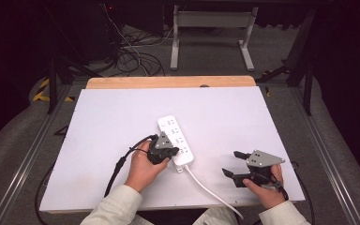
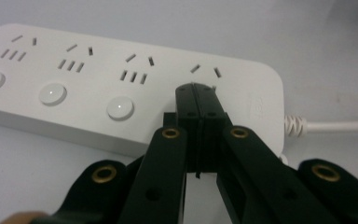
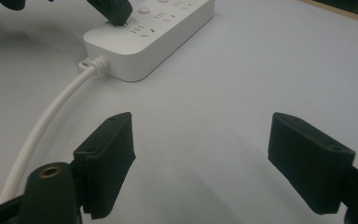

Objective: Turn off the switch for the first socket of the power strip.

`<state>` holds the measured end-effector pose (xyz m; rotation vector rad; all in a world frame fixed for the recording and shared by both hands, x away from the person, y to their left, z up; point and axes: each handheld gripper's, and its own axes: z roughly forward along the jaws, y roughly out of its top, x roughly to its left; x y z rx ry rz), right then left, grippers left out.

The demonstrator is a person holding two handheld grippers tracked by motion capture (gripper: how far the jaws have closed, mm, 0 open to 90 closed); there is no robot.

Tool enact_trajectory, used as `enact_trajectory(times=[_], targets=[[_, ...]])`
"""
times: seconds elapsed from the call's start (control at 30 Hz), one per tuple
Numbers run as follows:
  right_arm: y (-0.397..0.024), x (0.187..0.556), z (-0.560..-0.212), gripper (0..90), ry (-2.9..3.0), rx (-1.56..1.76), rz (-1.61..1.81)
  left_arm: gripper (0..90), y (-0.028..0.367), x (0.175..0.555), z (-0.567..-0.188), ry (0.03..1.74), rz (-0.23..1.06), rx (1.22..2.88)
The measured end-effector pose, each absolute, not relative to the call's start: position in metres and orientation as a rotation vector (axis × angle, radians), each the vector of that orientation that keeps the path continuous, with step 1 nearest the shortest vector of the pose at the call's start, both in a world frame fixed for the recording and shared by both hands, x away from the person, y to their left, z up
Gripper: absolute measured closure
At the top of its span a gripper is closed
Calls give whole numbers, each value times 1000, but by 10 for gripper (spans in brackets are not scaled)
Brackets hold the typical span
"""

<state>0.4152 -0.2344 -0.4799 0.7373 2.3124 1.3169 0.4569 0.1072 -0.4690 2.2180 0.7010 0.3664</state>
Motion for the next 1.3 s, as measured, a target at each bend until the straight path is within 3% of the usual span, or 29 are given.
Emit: enact_trajectory(times=[0.23,0.43,1.3], targets=[[-235,415,-480,226,2311,737,1318,900,108,454,-463,664,433,2246],[-236,416,-481,226,2310,743,1324,900,114,448,-438,651,392,2183],[-236,416,-480,226,2310,741,1326,900,119,433,-413,633,372,2165]])
